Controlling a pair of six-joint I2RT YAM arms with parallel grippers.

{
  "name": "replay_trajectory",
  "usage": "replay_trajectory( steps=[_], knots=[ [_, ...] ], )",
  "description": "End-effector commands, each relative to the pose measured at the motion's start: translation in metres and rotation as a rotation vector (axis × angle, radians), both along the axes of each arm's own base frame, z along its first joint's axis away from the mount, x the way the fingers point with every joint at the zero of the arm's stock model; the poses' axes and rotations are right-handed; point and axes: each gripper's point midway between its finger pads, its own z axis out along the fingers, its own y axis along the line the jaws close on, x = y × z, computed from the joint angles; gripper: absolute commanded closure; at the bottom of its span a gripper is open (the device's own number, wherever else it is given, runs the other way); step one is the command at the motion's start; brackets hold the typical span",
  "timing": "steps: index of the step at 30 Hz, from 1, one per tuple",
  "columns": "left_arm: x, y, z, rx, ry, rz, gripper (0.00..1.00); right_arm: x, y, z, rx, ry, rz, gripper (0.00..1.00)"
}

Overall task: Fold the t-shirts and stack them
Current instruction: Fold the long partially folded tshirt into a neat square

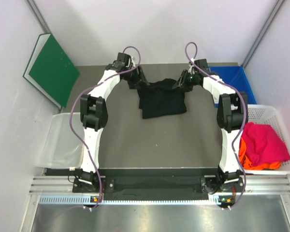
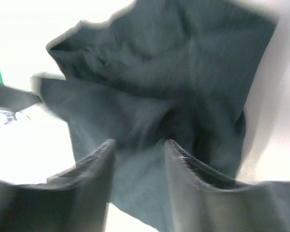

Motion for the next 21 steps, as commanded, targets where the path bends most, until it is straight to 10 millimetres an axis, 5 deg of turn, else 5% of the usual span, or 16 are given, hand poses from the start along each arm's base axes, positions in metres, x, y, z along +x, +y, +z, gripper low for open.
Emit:
replay_trajectory(
  steps=[1,2,4,10,15,21],
  knots=[
    [0.034,0.015,0.054,-0.082,-0.158,0.043,0.01,0.053,-0.011,0.072,0.099,-0.273,-0.125,0.39],
    [0.032,0.017,0.06,-0.078,-0.171,0.038,0.01,0.055,-0.017,0.08,0.089,-0.306,-0.161,0.17],
    [0.021,0.023,0.072,-0.06,-0.2,0.029,0.01,0.047,-0.024,0.104,0.084,-0.366,-0.189,0.01],
    [-0.035,0.035,0.054,-0.036,-0.114,0.01,0.01,0.001,-0.035,0.117,0.015,-0.368,-0.151,0.0],
    [-0.084,0.041,0.009,-0.037,0.006,0.033,0.01,-0.043,-0.038,0.077,-0.03,-0.207,-0.101,0.0],
    [-0.113,0.041,-0.025,-0.038,0.117,0.06,0.01,-0.086,-0.049,0.027,-0.05,-0.071,-0.108,0.0]
  ],
)
